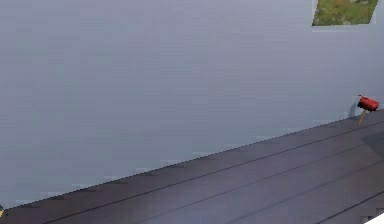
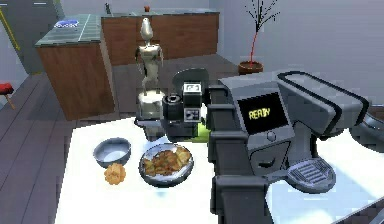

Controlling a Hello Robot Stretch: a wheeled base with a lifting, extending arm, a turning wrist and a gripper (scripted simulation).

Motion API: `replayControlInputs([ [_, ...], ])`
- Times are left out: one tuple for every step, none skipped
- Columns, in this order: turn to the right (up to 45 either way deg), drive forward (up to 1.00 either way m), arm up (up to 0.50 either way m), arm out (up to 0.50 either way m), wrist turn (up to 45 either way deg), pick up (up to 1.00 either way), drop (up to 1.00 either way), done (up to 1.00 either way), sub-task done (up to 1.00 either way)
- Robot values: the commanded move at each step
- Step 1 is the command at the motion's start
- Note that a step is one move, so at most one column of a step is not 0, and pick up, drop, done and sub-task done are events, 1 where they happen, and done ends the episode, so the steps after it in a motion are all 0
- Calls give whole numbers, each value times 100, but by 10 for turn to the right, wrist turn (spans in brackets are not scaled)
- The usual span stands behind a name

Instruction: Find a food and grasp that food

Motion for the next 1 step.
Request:
replayControlInputs([
  [0, 0, -30, 0, 0, 0, 0, 0, 0],
])
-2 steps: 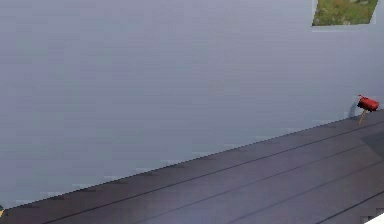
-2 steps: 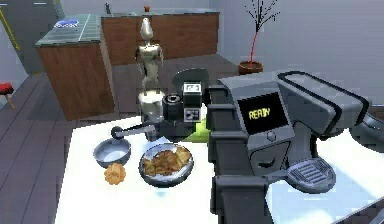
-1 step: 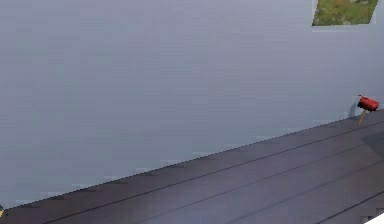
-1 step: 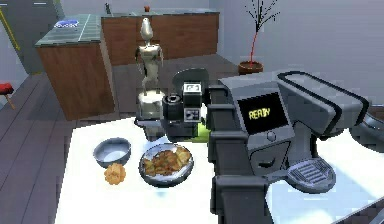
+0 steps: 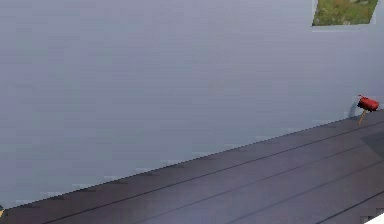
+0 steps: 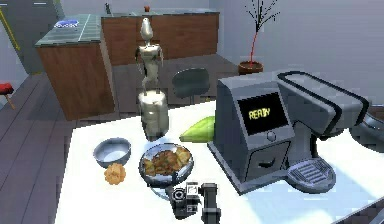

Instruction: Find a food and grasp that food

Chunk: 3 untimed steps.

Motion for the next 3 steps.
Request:
replayControlInputs([
  [0, 0, 0, 0, 0, 100, 0, 0, 0],
  [0, 0, 10, 0, 0, 0, 0, 0, 0],
  [0, 0, 0, 0, 0, 0, 0, 100, 0],
])
